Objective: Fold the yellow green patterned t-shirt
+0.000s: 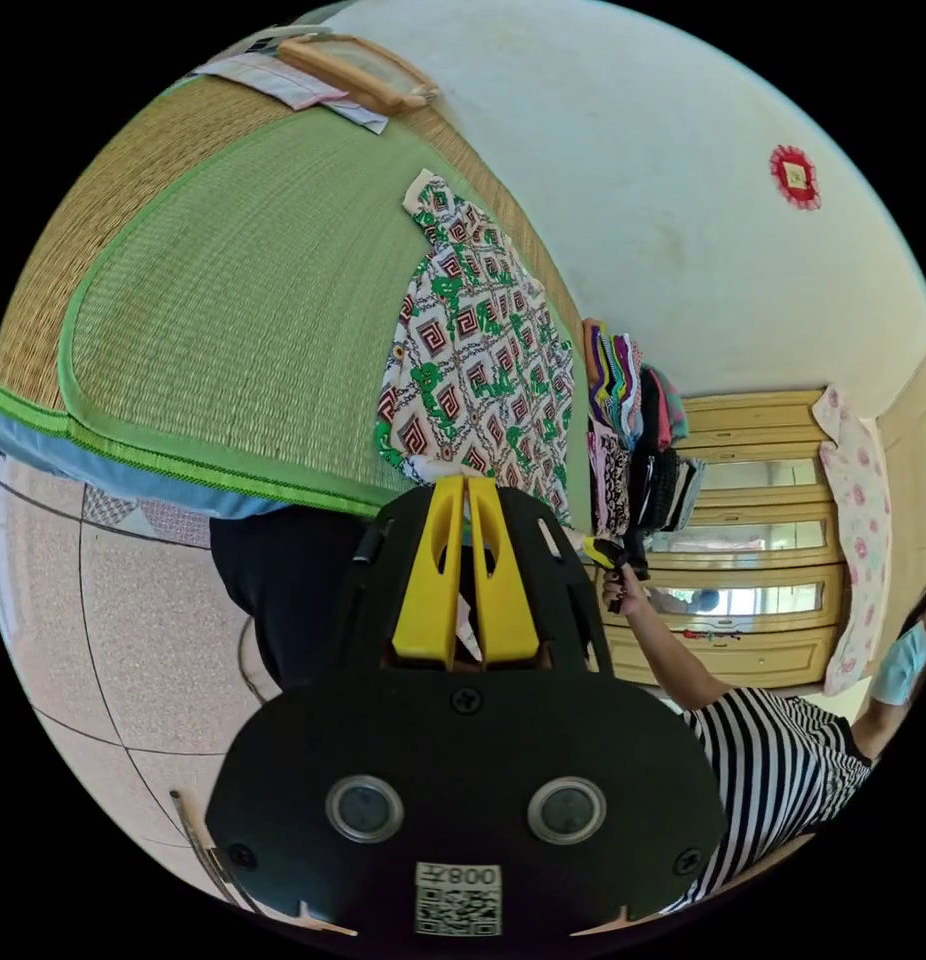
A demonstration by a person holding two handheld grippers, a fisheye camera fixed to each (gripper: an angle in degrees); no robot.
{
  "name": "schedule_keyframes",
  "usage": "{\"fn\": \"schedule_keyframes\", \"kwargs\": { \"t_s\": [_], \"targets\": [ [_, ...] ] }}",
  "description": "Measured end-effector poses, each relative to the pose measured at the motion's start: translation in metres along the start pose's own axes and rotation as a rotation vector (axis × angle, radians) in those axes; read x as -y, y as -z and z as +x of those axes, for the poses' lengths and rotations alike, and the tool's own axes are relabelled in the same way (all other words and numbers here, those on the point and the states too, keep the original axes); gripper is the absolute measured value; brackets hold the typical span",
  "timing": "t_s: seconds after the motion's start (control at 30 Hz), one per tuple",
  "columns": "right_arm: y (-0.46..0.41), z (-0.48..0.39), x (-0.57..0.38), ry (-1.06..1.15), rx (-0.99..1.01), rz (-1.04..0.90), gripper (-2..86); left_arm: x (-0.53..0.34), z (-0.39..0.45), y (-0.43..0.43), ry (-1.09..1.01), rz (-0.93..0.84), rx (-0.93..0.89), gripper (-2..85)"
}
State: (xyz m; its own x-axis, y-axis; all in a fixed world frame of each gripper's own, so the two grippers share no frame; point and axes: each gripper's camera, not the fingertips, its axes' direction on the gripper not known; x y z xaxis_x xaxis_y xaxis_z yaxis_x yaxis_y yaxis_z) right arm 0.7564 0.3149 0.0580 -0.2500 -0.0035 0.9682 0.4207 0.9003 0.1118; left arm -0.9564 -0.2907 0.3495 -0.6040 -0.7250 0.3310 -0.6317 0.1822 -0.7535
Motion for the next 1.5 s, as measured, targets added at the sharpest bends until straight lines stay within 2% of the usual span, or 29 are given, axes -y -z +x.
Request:
{"fn": "schedule_keyframes", "kwargs": {
  "t_s": [0.27, 0.53, 1.2, 1.5],
  "targets": [
    [0.026, 0.002, 0.006, -0.028, 0.012, 0.023, 1.5, -0.013, -0.023, 0.014, -0.066, -0.051, 0.102, 0.5],
    [0.056, 0.006, 0.015, -0.052, 0.016, 0.05, 1.6, -0.021, -0.061, 0.01, -0.037, -0.097, 0.171, 0.6],
    [0.107, 0.019, 0.014, -0.069, 0.052, 0.064, 2.1, -0.009, -0.11, -0.003, -0.037, -0.084, 0.149, 0.4],
    [0.137, 0.017, -0.001, -0.038, 0.087, 0.188, 1.3, 0.038, -0.106, -0.046, -0.08, -0.103, 0.148, 0.3]
  ]
}}
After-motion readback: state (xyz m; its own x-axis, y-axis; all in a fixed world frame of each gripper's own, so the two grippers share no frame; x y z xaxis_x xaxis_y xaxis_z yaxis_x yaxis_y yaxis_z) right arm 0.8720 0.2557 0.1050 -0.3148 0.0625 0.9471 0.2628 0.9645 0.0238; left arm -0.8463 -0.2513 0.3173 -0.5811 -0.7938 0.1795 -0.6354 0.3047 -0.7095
